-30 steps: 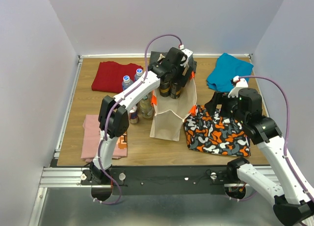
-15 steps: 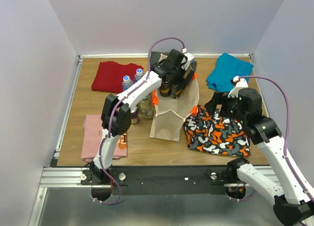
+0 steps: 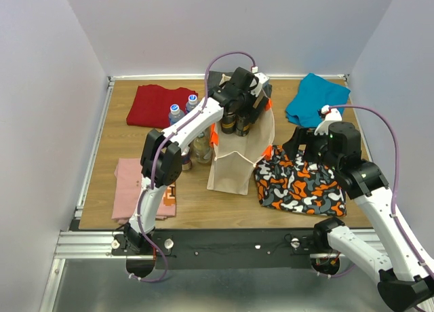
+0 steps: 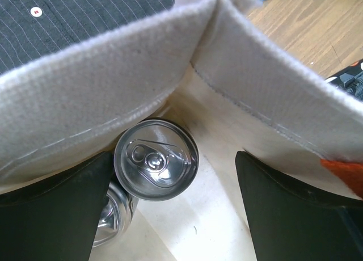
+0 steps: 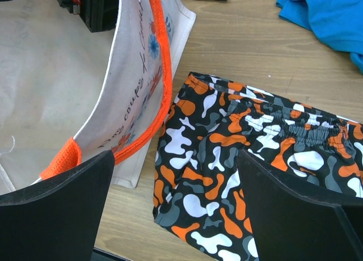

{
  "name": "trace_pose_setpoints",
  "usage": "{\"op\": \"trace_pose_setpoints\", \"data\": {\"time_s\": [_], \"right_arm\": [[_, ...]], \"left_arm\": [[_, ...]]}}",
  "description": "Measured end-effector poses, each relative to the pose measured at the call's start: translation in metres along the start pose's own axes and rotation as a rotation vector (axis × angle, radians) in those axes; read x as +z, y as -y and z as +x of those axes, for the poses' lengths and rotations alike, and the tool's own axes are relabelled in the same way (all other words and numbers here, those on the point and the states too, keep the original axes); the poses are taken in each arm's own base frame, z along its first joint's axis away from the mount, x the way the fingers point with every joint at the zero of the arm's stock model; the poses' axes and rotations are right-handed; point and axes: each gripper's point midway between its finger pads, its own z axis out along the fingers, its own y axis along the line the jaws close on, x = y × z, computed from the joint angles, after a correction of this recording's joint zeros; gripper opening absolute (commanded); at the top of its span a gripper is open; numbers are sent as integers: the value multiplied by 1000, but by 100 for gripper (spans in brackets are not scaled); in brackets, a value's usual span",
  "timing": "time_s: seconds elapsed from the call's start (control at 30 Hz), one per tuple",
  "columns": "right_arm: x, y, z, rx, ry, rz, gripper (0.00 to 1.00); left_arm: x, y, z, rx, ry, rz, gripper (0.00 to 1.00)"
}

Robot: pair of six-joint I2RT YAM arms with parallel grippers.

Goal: Take the beverage out of the canvas bag
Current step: Take out the drink from the canvas bag.

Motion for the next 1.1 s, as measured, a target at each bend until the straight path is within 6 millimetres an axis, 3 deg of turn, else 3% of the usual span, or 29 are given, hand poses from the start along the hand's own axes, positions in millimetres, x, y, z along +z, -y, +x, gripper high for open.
{"op": "trace_pose_setpoints", "data": {"time_s": [0.37,1.1], "right_arm": [[1,0,-2,0,7,-2,98],[4,0,1,0,-1,1,98]], "left_arm": [[9,-4,4,6,-20,-15,93],[8,-8,8,6,-40,-38,81]]}}
